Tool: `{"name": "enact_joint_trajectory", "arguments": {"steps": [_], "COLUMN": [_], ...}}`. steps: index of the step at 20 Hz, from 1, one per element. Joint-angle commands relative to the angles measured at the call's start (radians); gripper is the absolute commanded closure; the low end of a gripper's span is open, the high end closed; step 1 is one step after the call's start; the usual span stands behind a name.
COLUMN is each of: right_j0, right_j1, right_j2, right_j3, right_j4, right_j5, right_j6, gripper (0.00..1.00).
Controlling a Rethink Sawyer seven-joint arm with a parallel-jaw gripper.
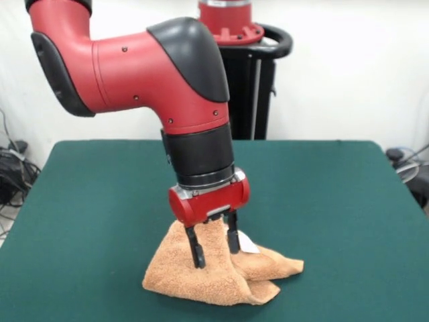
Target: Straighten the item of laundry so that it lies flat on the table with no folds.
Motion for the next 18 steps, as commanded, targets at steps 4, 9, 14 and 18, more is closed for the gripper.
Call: {"name": "enact_joint_trajectory", "arguments": {"steps": [4,9,14,18], "right_j0": [0.035,0.025,0.034,0.039], "right_j1": [0.088,0.121,0.136,0.136], "right_j2": [-0.048,-0.043,-0.055,-0.075], "right_j3": [0.043,0.028,0.028,0.050], "right_j4": [-0.059,-0.064,-0.065,-0.072], "right_j5": [-0.071,-0.082,-0.112,-0.154], "right_j6": [0.092,0.075,0.092,0.115], "gripper": [0.00,0.00,0.00,0.00]}}
